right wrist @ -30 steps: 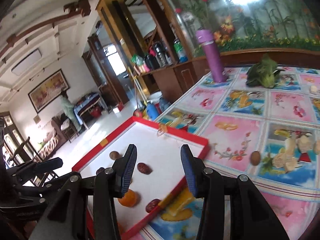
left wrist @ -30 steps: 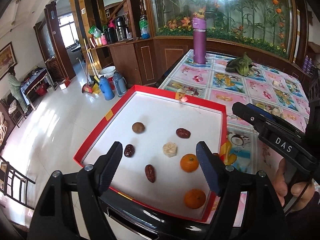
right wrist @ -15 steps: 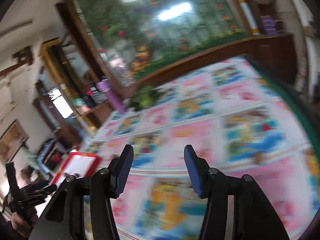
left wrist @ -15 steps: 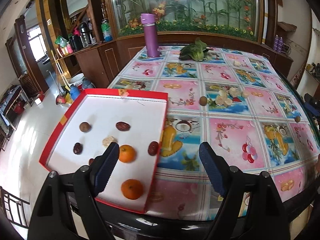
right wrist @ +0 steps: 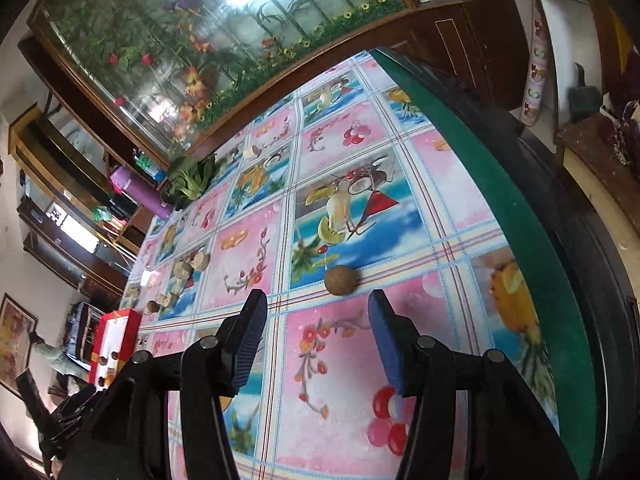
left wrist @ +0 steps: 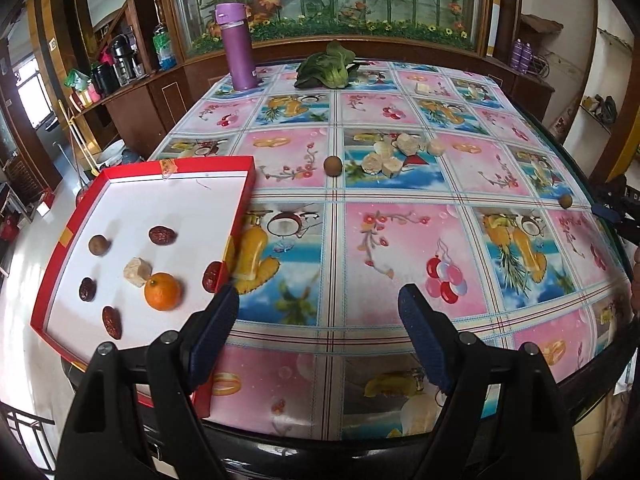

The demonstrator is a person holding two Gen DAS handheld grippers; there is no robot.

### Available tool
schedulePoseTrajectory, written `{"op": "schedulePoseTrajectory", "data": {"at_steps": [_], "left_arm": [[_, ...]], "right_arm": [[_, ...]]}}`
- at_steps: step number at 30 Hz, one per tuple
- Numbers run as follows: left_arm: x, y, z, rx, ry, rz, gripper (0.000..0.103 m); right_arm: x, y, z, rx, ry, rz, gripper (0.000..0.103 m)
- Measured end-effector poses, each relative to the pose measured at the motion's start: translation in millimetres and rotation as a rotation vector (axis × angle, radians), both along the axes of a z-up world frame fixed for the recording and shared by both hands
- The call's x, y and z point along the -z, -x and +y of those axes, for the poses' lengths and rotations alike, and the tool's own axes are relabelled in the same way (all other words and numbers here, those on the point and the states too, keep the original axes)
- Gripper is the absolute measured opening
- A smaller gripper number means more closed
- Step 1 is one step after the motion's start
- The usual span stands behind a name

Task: Organize fruits
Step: 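Withdraw both open grippers from the tray back over the tablecloth, then grasp a brown round fruit with the right gripper while the left gripper approaches another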

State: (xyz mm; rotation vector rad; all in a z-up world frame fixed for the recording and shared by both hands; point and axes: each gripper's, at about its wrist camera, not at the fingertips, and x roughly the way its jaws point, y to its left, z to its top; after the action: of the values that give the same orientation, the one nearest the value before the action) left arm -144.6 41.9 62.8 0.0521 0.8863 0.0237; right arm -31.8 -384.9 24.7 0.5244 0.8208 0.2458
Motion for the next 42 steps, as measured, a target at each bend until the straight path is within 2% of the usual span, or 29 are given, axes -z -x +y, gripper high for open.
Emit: {"op": "schedulePoseTrajectory", "data": {"at_steps": [3,4,5,8,11,14,16,19,27,31,34,36,38,42], "left_arm": [[-1,1,0,0.003,-0.005,-0.001,0.082],[-2,2,2,-0.001,-0.010,-0.004,0.082],[-2,1,4,-0.005,-0.010,-0.006,0.082],[-4,0,13,-0.023,-0.014,-0.009,0.082],[-6,-1,20,-0.037,-0.018,-0.017,0.082],[-9,-2,27,-0.051,-0.023,-0.026,0.082],[-10,-6,30,-0.054,-0.025,-0.027,0.082],[-11,-17,32,-0.052,-0.035,-0.038,0.082],[1,-88,17,0.028,-0.039,-0.021,0.082],[13,-125,7,0.031,-0.079,0.012,0.082],[18,-143,4,0.025,-0.092,0.010,0.081],[23,-153,5,0.013,-0.076,0.025,0.077],[32,-163,4,0.010,-0.066,0.041,0.068],[46,-175,2,-0.006,-0.046,0.063,0.063]], "right_arm": [[0,-11,5,0.031,0.068,0.004,0.048],[0,-13,8,0.027,0.091,0.012,0.044],[2,-17,12,0.027,0.123,0.026,0.035],[8,-26,23,0.047,0.249,0.055,0.030],[18,-32,28,0.036,0.286,0.087,0.021],[18,-29,39,0.019,0.367,0.085,0.020],[17,-29,46,0.016,0.379,0.088,0.020],[14,-30,56,-0.012,0.358,0.084,0.020],[-15,-51,129,-0.157,0.093,-0.010,0.020],[-21,-67,165,-0.151,0.013,-0.076,0.020],[-14,-76,177,-0.154,-0.103,-0.098,0.019],[-8,-76,178,-0.153,-0.138,-0.141,0.019],[-1,-78,172,-0.165,-0.169,-0.136,0.019],[-2,-82,164,-0.159,-0.159,-0.131,0.019]]}}
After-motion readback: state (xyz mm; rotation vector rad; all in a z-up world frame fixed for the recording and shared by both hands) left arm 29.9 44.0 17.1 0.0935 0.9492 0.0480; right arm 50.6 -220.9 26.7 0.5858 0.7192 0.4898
